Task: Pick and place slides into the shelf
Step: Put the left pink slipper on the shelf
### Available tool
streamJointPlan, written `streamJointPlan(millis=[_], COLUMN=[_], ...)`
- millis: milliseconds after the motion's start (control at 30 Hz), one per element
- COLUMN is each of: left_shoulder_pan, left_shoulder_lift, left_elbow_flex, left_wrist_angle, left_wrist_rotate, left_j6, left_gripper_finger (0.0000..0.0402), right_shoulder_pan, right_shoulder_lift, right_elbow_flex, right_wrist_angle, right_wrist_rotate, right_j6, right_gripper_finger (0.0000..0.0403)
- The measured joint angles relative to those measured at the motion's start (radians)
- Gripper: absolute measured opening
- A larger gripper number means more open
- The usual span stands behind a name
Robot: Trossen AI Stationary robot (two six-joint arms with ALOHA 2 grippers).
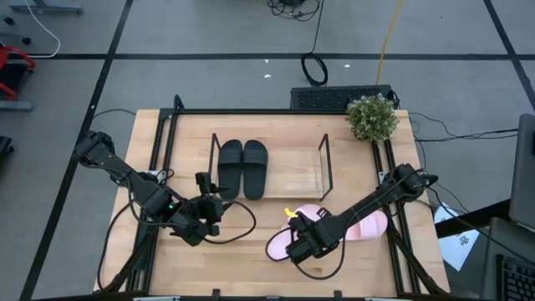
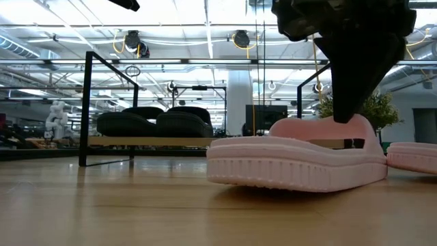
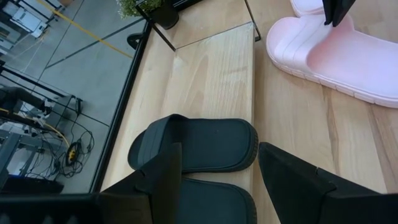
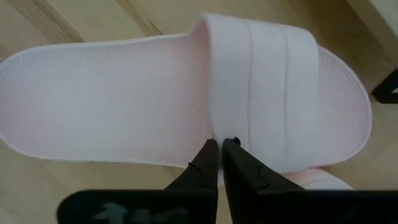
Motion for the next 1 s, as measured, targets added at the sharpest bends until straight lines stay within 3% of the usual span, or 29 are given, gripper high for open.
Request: streamJointPlan(millis=[500, 833, 1000], left_shoulder_pan=[0.0, 0.0, 0.0], left_shoulder_lift=[0.0, 0.0, 0.0], left_elbow_flex=[0.0, 0.0, 0.0], left_wrist_angle=[-0.01, -0.015, -0.089], left_wrist_rotate=[-0.026, -0.033, -0.115], left_j6=[0.006, 0.062, 0.063], left_gripper_finger=[0.0216, 0.0216, 0.0216], right_shoulder_pan=[0.037, 0.059, 0.056], right_shoulder_lift=[0.003, 0.001, 0.0], right_elbow_flex=[0.155, 0.304, 0.375], right_wrist_angle=[-0.047, -0.142, -0.184], right_wrist_rotate=[0.036, 0.146, 0.202], right_j6=[-0.055, -0.124, -0.227], right_gripper_finger=[0.0, 0.0, 0.0])
